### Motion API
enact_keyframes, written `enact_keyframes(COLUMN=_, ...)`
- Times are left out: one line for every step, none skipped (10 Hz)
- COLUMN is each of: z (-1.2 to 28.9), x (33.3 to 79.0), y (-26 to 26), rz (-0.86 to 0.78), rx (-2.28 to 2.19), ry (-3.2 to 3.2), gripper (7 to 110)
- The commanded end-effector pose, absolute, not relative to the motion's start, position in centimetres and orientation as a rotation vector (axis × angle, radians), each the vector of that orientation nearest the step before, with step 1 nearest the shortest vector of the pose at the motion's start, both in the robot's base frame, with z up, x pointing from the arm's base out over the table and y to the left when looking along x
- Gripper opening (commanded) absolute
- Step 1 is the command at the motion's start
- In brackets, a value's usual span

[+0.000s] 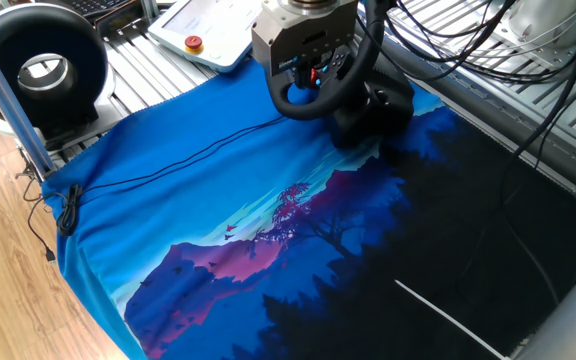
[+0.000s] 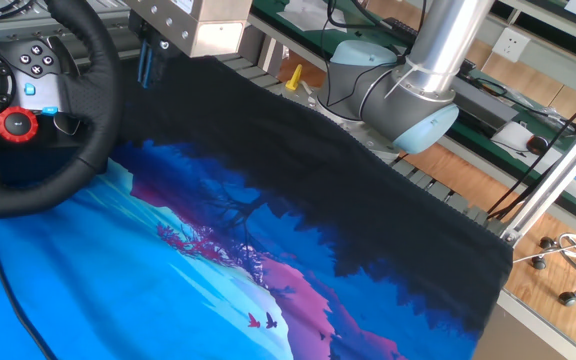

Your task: Rotate the steering wheel 90 degrees clockwise

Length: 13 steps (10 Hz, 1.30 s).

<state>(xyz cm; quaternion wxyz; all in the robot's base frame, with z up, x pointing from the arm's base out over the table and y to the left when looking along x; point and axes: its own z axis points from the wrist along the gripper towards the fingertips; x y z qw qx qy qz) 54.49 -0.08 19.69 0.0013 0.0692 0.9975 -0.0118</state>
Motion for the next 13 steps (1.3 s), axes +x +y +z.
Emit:
enact_keyframes(z=19.76, x=54.60, y=0.22, rz=-0.015, rx=0.222, ry=3.128, gripper=7)
enact_keyframes(z=19.75, x=54.61, y=0.22, rz=-0.015, rx=0.222, ry=3.128, gripper=7)
enact_keyframes(z=19.75, x=54.61, y=0.26, rz=-0.012, rx=0.222, ry=3.128, gripper=7)
enact_keyframes(z=19.75, x=54.61, y=0.26, rz=-0.012, rx=0.222, ry=3.128, gripper=7)
enact_keyframes(z=19.75, x=54.60, y=0.22, rz=-0.015, rx=0.220, ry=3.128, gripper=7)
enact_keyframes(z=19.76, x=54.57, y=0.14, rz=-0.020, rx=0.220, ry=3.129, gripper=7)
enact_keyframes(z=19.75, x=54.57, y=0.14, rz=-0.020, rx=0.220, ry=3.129, gripper=7)
enact_keyframes(z=19.75, x=54.53, y=0.09, rz=-0.022, rx=0.220, ry=3.130, gripper=7)
enact_keyframes(z=19.75, x=54.53, y=0.08, rz=-0.022, rx=0.222, ry=3.130, gripper=7)
enact_keyframes(z=19.75, x=54.53, y=0.08, rz=-0.022, rx=0.222, ry=3.130, gripper=7)
enact_keyframes(z=19.75, x=54.53, y=0.08, rz=-0.022, rx=0.222, ry=3.130, gripper=7)
enact_keyframes(z=19.75, x=54.49, y=0.08, rz=-0.022, rx=0.223, ry=3.132, gripper=7)
enact_keyframes(z=19.75, x=54.49, y=0.08, rz=-0.022, rx=0.223, ry=3.132, gripper=7)
